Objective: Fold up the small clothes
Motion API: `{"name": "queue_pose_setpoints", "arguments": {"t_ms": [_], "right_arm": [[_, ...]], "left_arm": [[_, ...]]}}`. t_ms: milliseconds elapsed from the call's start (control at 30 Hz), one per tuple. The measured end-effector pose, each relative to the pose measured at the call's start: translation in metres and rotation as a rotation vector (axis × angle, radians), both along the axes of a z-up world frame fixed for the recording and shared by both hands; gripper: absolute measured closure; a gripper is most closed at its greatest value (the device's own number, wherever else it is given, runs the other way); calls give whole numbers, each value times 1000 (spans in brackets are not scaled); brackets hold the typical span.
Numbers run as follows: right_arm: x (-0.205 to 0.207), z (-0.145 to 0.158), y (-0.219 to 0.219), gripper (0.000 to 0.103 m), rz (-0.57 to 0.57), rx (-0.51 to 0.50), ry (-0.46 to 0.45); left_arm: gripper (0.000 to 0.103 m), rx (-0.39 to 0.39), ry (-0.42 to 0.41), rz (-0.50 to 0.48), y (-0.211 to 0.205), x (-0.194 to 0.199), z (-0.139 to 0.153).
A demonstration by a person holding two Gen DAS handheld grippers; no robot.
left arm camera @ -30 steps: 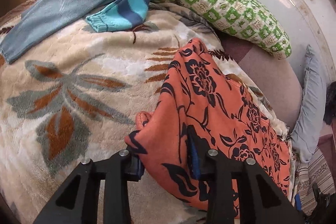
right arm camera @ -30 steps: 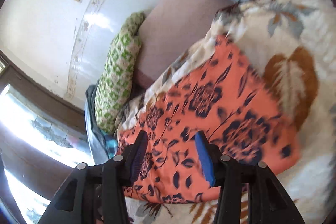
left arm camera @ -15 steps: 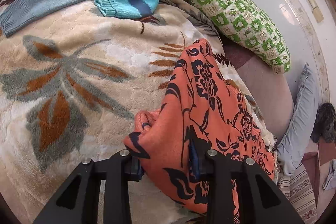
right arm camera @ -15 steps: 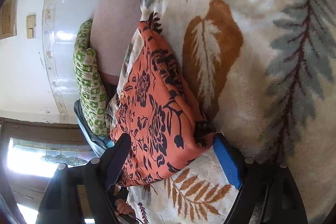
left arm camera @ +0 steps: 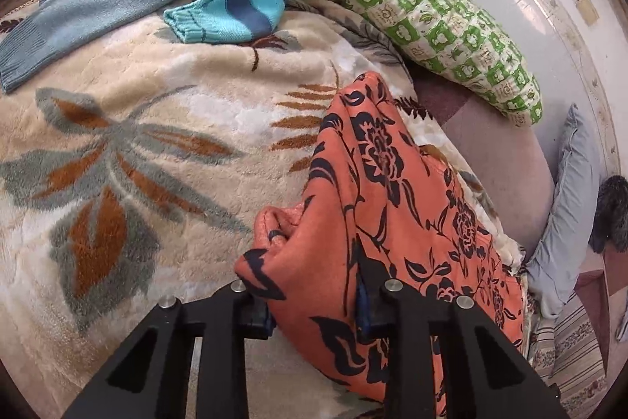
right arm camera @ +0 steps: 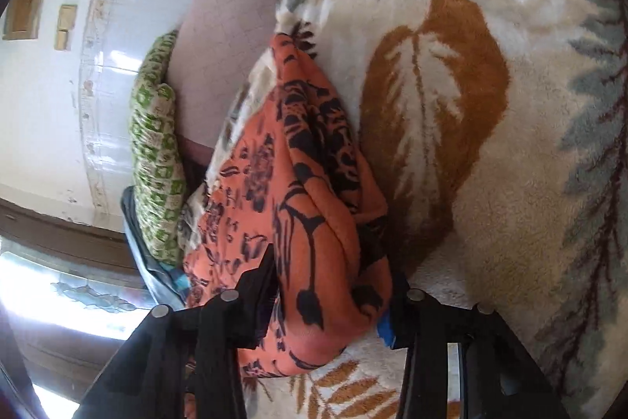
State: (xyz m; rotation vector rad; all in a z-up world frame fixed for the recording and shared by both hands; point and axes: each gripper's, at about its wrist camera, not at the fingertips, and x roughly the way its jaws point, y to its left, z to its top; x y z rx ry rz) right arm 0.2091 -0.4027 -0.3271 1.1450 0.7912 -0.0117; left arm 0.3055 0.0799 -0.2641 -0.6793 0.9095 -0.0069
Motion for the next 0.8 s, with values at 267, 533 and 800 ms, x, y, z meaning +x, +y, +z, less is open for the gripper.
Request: {"name": "queue_pose_setpoints", "arguments": {"t_ms": [267, 533, 800], "right_arm": [[-2, 35, 17, 68, 24, -144, -100], [-21, 96, 58, 74, 110, -453, -211], [-84, 96, 51, 79, 67, -441, -146]], "left_arm": [[80, -70, -44, -3, 6, -6, 10], [81, -82, -129, -42, 7, -23, 48], [81, -128, -74, -20, 37, -74, 41]]}}
